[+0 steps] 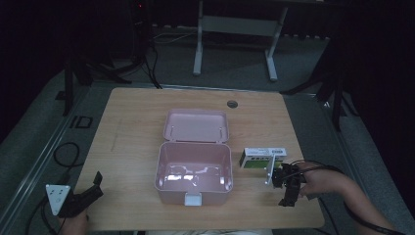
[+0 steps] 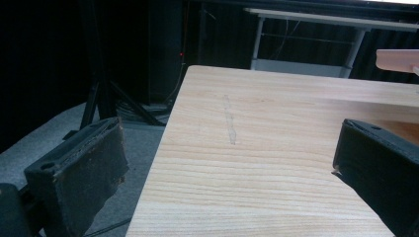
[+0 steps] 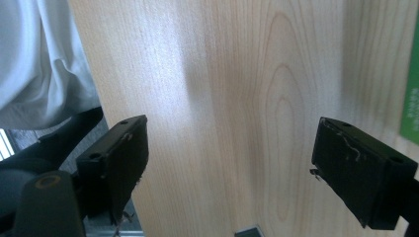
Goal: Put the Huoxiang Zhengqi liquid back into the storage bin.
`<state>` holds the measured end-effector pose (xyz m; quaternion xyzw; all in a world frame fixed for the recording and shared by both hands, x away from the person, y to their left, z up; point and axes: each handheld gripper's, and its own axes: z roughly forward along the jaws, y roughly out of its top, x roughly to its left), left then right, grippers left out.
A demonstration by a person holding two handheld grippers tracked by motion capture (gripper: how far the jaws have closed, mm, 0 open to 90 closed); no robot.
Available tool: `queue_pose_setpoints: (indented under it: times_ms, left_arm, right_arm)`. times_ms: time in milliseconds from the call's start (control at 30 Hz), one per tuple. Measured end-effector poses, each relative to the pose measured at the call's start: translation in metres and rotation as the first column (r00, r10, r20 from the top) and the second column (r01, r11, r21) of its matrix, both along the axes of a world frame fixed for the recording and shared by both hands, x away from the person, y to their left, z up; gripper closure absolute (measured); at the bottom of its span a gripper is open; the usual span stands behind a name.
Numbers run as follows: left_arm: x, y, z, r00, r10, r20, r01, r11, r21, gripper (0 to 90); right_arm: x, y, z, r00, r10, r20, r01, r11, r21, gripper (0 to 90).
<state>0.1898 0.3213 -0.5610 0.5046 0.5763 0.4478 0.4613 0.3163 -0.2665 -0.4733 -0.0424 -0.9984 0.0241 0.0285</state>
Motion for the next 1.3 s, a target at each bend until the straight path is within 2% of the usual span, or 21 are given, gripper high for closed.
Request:
queue_pose_setpoints:
  times_ms: [200, 367, 400, 533, 600, 667, 733, 833, 900, 1000, 1300]
  left_arm:
    - [0.0, 0.0, 0.0, 1.0, -0.001, -0.001, 0.001, 1.0, 0.0, 0.2]
    - [0.0, 0.0, 0.0, 1.0, -0.001, 0.0, 0.001, 1.0, 0.0, 0.2]
    - [0.0, 0.0, 0.0, 1.0, -0.001, 0.0, 0.001, 1.0, -0.001, 0.2]
    - [0.0, 0.0, 0.0, 1.0, -0.002, 0.0, 0.002, 1.0, -0.001, 0.2]
    - [0.0, 0.0, 0.0, 1.0, -0.001, 0.0, 0.001, 1.0, -0.001, 0.2]
    - [0.0, 0.0, 0.0, 1.0, -0.002, 0.0, 0.002, 1.0, -0.001, 0.2]
    - [0.0, 0.0, 0.0, 1.0, -0.002, 0.0, 0.002, 1.0, -0.001, 0.2]
    - [0.0, 0.0, 0.0, 1.0, -0.002, 0.0, 0.002, 1.0, -0.002, 0.2]
    - [0.0, 0.0, 0.0, 1.0, -0.003, -0.001, 0.003, 1.0, 0.0, 0.2]
    - [0.0, 0.0, 0.0, 1.0, -0.004, 0.0, 0.004, 1.0, 0.001, 0.2]
    - [0.0, 0.0, 0.0, 1.0, -0.004, 0.0, 0.004, 1.0, 0.001, 0.2]
  right_arm:
    - [0.001, 0.008, 0.011, 0.9982, 0.037, 0.047, -0.037, 0.999, -0.007, 16.1]
    - [0.004, 0.013, 0.025, 0.9968, 0.056, 0.058, -0.056, 0.998, -0.001, 18.7]
    - [0.006, 0.014, 0.029, 0.9963, 0.055, 0.066, -0.055, 0.998, 0.004, 21.9]
    - [0.015, 0.015, 0.043, 0.9957, 0.056, 0.074, -0.059, 0.998, 0.034, 22.3]
    - [0.019, 0.016, 0.049, 0.9931, 0.06, 0.101, -0.063, 0.997, 0.034, 24.7]
    - [0.024, 0.016, 0.055, 0.9935, 0.057, 0.099, -0.062, 0.997, 0.043, 25.5]
    - [0.029, 0.016, 0.06, 0.9922, 0.059, 0.11, -0.065, 0.997, 0.047, 30.0]
    - [0.036, 0.016, 0.064, 0.9922, 0.051, 0.114, -0.057, 0.997, 0.047, 31.7]
    - [0.04, 0.016, 0.067, 0.9896, 0.055, 0.133, -0.062, 0.997, 0.049, 32.4]
    - [0.05, 0.017, 0.07, 0.9896, 0.033, 0.14, -0.041, 0.998, 0.049, 32.5]
    - [0.074, 0.02, 0.073, 0.9882, 0.029, 0.15, -0.036, 0.999, 0.041, 36.5]
